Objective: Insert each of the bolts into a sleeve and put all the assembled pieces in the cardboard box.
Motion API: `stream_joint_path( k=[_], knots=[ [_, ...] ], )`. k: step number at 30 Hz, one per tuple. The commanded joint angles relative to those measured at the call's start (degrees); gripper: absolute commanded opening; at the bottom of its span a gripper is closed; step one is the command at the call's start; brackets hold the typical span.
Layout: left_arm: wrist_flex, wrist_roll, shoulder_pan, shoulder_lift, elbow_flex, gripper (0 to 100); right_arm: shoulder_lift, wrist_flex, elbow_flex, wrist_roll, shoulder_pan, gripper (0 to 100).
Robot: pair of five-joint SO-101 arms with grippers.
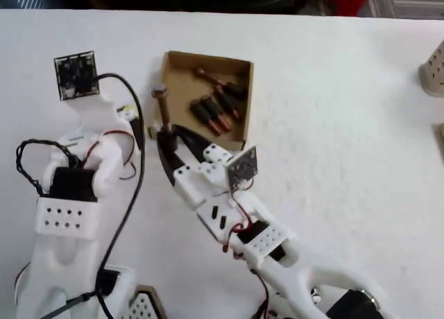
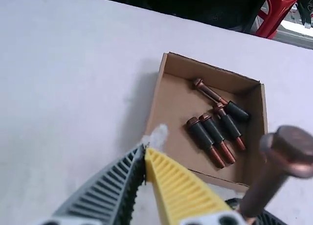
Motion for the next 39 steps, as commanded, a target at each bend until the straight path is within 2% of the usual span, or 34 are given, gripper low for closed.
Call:
stream_joint_path(
  k=[1,7,11,14,17,22,29,34,39],
  knots=[
    [-3.0,1.2,0.0,0.4,-3.0,2,-2.9,-2.3,-0.4,-1.0,0.3,1.6],
    [-3.8,1.2,0.0,1.3,-2.8,2,-3.3,-5.0,0.6,-0.8,0.4,1.6],
    [-6.1,1.0,-0.5,7.1,-3.3,2,-3.3,-4.9,0.8,-0.8,0.3,1.6],
    [-6.3,-1.8,0.3,9.9,-3.4,2,-3.3,-4.7,0.9,-0.8,-0.4,1.6],
    [-5.4,-4.2,2.9,8.3,-2.9,2,-3.3,-4.7,2.2,-0.7,-2.4,1.6],
    [-3.3,-4.5,2.5,4.2,-2.9,2,-3.6,-4.7,2.1,-0.7,-2.2,1.6],
    [-1.6,-4.5,-4.1,2.2,-2.9,2,-3.3,-4.2,2.0,-0.7,-1.5,1.6],
    [-1.9,-1.9,-11.5,1.9,0.2,2,-3.1,5.2,-3.4,-0.8,3.0,1.6],
    [-10.7,-2.2,-14.4,1.9,11.3,2,-3.1,7.5,-5.2,-0.8,6.0,1.6]
  ],
)
